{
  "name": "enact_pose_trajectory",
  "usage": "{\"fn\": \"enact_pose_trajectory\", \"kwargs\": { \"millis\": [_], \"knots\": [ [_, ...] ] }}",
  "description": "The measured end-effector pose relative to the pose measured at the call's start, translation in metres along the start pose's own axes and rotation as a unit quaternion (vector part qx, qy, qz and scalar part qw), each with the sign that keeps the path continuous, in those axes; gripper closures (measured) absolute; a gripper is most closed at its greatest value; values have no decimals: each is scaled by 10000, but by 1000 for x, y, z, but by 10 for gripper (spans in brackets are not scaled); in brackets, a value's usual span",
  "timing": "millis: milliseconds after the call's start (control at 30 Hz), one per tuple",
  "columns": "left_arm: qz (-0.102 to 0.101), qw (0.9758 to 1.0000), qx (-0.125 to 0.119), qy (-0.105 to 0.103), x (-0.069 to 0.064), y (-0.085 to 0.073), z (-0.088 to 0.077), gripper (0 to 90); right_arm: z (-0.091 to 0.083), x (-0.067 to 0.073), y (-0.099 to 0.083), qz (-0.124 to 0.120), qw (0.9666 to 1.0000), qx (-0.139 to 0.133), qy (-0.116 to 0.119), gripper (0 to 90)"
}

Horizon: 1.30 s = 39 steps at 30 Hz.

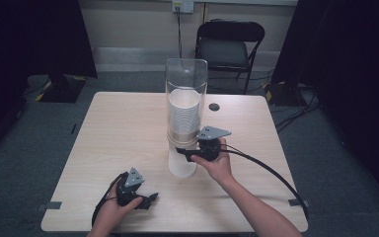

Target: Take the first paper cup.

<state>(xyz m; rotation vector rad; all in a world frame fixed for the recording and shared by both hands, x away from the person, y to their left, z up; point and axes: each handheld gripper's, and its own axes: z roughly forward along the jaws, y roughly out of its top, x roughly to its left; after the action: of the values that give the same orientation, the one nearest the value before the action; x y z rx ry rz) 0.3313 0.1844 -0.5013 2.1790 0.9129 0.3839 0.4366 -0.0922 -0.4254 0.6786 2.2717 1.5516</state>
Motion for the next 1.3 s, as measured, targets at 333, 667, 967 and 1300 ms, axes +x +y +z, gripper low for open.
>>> {"fn": "enact_pose_trajectory", "kwargs": {
  "millis": [333, 667, 967, 1300],
  "knots": [
    [1, 10000, 20, 22, 0, 0, 0, 100, 4, 0, -25, 120, 9990, 420, 89, 362],
    [2, 10000, 15, 9, 0, 0, 0, 98, 9, -2, -29, 114, 9995, 278, 56, 361],
    [-13, 10000, -33, -1, 0, 0, 1, 98, 2, -4, -19, 231, 9996, 150, 41, 247],
    [-11, 10000, -37, -3, 0, 0, 1, 97, -4, -3, -8, 14, 10000, -53, 45, 303]
  ]
}}
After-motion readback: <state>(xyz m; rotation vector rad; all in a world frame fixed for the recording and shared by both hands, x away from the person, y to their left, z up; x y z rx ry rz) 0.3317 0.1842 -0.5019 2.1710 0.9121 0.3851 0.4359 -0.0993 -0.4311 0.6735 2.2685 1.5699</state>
